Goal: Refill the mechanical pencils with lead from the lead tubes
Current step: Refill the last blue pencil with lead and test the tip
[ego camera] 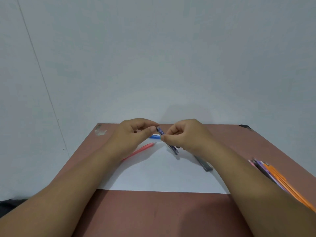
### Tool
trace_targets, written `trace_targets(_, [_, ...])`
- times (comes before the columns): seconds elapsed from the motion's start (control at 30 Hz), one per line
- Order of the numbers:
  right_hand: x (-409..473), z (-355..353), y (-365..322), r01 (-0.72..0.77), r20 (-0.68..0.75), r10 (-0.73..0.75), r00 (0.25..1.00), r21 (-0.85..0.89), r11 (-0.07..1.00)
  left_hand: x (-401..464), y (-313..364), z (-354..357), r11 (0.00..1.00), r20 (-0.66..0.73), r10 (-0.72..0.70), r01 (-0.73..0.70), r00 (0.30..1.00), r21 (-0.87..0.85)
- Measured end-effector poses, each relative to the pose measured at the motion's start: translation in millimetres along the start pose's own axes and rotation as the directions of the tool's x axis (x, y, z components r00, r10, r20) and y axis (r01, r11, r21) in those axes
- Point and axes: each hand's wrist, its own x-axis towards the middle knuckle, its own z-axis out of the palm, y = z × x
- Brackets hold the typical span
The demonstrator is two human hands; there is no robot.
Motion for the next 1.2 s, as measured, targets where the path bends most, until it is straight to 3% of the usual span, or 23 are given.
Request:
trace_targets(0.13, [1.1, 2.1, 3.1, 0.054, -0.011, -0.053, 0.999, 0.139, 0.989, 2.3, 7.4, 2.8, 0.986, -0.02, -0.032, 0.028, 0.999, -0.163])
trace_targets(0.33, [0.8, 4.2, 4.3, 0.109, -0.022, -0.107, 0.994, 0.265, 0.958, 3.1, 14.9, 4.8, 0.969, -0.079, -0.036, 0.015, 0.996, -0.248])
trace_targets(0.6, [2.2, 3.0, 8.6, 0.158, -0.05, -0.151, 0.987, 0.206, 0.966, 3.3, 13.7, 5.7, 0.965, -0.003, -0.031, 0.029, 1.0, -0.259])
trace_targets(0.83, [2.4, 4.9, 10.0, 0.179, -0.075, -0.168, 0.983, 0.193, 0.965, 3.2, 13.6, 8.0, 0.965, -0.044, -0.044, 0.031, 0.998, -0.261])
trace_targets(1.0, [4.2, 7.3, 9.1, 0.244, -0.161, -0.232, 0.959, 0.061, 0.968, 4.7, 16.8, 10.7, 0.952, -0.135, -0.144, 0.1, 0.98, -0.291])
trace_targets(1.2, [10.3, 13.6, 15.3, 0.379, -0.235, -0.467, 0.853, -0.337, 0.862, 4.1, 22.3, 15.2, 0.844, -0.076, -0.356, 0.286, 0.931, -0.454])
